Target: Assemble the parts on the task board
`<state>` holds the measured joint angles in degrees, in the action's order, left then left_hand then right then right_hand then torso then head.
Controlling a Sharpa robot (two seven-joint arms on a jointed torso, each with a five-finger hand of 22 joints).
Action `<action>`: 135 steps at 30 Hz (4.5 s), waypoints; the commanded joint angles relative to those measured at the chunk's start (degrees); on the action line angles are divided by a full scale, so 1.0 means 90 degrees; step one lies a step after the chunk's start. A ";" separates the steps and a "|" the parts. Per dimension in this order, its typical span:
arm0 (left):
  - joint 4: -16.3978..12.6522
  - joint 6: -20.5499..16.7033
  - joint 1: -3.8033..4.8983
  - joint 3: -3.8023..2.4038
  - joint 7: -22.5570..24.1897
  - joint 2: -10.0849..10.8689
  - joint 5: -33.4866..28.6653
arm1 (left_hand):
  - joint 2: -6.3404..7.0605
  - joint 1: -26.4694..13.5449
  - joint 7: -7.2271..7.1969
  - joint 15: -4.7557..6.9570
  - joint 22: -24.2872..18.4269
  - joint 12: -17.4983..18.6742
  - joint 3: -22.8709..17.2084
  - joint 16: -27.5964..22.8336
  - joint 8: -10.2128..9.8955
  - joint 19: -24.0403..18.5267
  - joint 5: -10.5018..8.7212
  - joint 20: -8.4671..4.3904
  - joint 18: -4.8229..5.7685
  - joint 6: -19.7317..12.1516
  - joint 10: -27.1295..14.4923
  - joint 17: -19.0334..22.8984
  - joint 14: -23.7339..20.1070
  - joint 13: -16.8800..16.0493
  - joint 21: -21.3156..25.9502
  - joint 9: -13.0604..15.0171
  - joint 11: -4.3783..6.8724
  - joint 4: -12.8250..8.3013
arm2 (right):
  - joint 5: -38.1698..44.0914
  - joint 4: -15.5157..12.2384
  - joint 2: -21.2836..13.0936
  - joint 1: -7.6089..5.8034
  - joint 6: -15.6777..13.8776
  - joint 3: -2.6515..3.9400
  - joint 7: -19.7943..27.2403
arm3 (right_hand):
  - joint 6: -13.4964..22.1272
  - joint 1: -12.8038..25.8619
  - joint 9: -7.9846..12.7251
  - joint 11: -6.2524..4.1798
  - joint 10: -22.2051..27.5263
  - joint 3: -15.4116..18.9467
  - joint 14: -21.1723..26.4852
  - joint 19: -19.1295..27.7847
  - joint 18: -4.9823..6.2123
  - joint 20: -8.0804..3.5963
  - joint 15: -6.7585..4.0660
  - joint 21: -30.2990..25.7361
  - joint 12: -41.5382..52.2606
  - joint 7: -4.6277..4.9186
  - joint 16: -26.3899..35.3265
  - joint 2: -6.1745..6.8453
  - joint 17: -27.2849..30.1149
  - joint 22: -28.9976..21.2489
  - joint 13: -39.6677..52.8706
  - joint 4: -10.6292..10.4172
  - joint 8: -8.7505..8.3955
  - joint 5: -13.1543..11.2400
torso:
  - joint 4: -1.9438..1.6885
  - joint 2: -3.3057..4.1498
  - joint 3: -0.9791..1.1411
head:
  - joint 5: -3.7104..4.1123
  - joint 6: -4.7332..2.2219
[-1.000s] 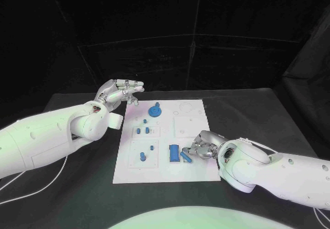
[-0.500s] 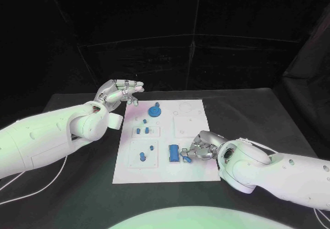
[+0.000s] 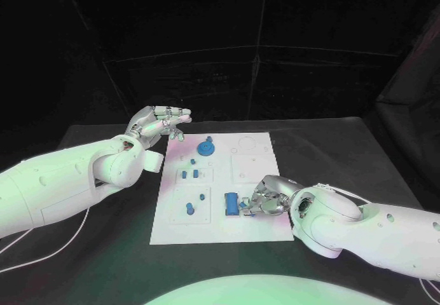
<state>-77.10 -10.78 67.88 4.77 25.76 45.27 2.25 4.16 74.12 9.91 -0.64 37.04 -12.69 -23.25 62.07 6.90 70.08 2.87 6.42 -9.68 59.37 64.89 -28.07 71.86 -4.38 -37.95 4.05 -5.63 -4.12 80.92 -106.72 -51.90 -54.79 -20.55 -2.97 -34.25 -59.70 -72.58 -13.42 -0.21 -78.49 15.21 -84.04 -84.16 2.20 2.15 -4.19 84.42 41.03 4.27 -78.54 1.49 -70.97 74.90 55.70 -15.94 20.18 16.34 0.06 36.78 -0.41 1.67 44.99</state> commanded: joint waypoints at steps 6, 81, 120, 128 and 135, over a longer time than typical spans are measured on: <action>-0.0005 0.0076 0.0009 -0.0006 0.0019 -0.0005 -0.0019 | -0.0056 -0.0006 0.0002 -0.0004 -0.0009 -0.0042 0.0043 -0.0017 0.0038 -0.0002 -0.0001 -0.0005 -0.0089 -0.0027 -0.0047 0.0005 -0.0047 -0.0009 0.0025 0.0002 0.0005 0.0009 | 0.0258 0.0054 0.0058 -0.0006 0.0337 0.0001 -0.0003 | 0.0067 -0.0346 -0.0027 0.0002 0.0079 -0.0055 -0.0284 0.0021 0.0005 0.0052 0.0032 -0.0051 -0.0028 0.0006 0.0053 -0.0054 0.0014 0.0831 0.0005 0.0140 -0.0018 0.0151 | -0.0006 0.0000 -0.0004 | 0.0006 0.0010; -0.0002 0.0094 0.0009 -0.0005 -0.0010 0.0012 -0.0020 | -0.0080 -0.0042 0.0005 -0.0010 -0.0023 -0.0068 0.0076 -0.0010 0.0053 0.0003 -0.0001 -0.0001 -0.0086 -0.0027 -0.0065 0.0031 -0.0057 -0.0007 0.0043 0.0003 -0.0001 0.0041 | -0.0544 -0.0003 0.0091 -0.0006 0.0208 0.0000 -0.0418 | -0.0249 -0.0328 -0.0188 -0.0154 -0.0269 -0.0472 -0.0369 -0.0185 -0.0068 -0.0068 -0.0095 0.0153 0.0297 -0.0183 -0.0245 -0.0938 -0.0456 0.1102 0.0225 -0.0079 0.0247 0.1447 | -0.0002 0.0003 0.0001 | 0.0005 0.0044; 0.0015 0.0128 0.0009 -0.0003 -0.0030 -0.0004 -0.0020 | -0.0080 -0.0042 0.0005 -0.0010 -0.0023 -0.0068 0.0076 -0.0010 0.0053 0.0003 -0.0001 -0.0001 -0.0086 -0.0027 -0.0065 0.0031 -0.0057 -0.0007 0.0043 0.0003 -0.0001 0.0041 | -0.0197 0.0018 0.0109 -0.0006 -0.0093 0.0001 -0.0464 | -0.0141 0.0661 -0.0238 -0.0112 -0.0191 0.0368 -0.0334 -0.0108 -0.0040 -0.0040 -0.0063 0.0068 0.0170 -0.0143 -0.0126 -0.0593 -0.0303 0.1015 0.0194 -0.0075 0.0379 -0.0580 | -0.0004 0.0000 0.0001 | 0.0024 0.0050; 0.0026 0.0117 0.0008 -0.0002 -0.0010 -0.0001 -0.0020 | -0.0080 -0.0042 0.0005 -0.0010 -0.0023 -0.0068 0.0076 -0.0010 0.0053 0.0003 -0.0001 -0.0001 -0.0086 -0.0027 -0.0065 0.0031 -0.0057 -0.0007 0.0043 0.0003 -0.0001 0.0041 | -0.0474 0.0014 -0.0145 -0.0010 -0.0654 0.0002 -0.0010 | 0.0121 0.0305 -0.0190 -0.0049 -0.0085 0.0308 -0.0296 -0.0007 -0.0004 -0.0005 -0.0016 -0.0041 0.0011 -0.0059 0.0014 -0.0655 -0.0107 0.0895 0.0109 -0.0007 0.0267 -0.0086 | 0.0008 -0.0012 0.0003 | 0.0025 0.0014; 0.0127 0.0042 -0.0010 -0.0001 0.0087 -0.0026 -0.0179 | -0.0086 -0.0051 0.0003 -0.0011 -0.0029 -0.0076 0.0088 -0.0011 0.0056 0.0004 -0.0001 0.0000 -0.0087 -0.0030 -0.0073 0.0049 -0.0063 -0.0006 0.0049 0.0003 0.0000 0.0050 | -0.3043 0.0535 -0.0295 -0.0267 -0.1280 0.0006 0.2258 | 0.0692 -0.0630 -0.0002 0.0254 0.0941 0.0214 0.0885 0.2196 0.0708 0.0251 0.0274 -0.2828 -0.2132 0.0275 0.3526 -0.0573 0.3877 -0.1940 -0.1443 0.0250 -0.0192 0.0115 | 0.0015 -0.0093 -0.0012 | 0.0041 -0.0073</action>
<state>-76.12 -10.35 67.77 4.81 25.45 45.17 1.98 3.75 73.71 9.91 -0.84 36.83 -13.08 -22.76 62.07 7.12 70.09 2.87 6.42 -9.67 59.37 64.48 -27.65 71.66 -4.38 -37.71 4.05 -5.64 -3.63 68.42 -102.68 -54.53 -56.72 -27.17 -3.01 -28.26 -53.90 -77.44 -13.58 1.85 -70.61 17.22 -77.24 -66.60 7.77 4.16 -2.02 62.09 23.18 6.61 -50.87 -3.56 -40.34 60.23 43.87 -13.98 18.79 17.42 0.16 36.44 -0.44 1.99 44.51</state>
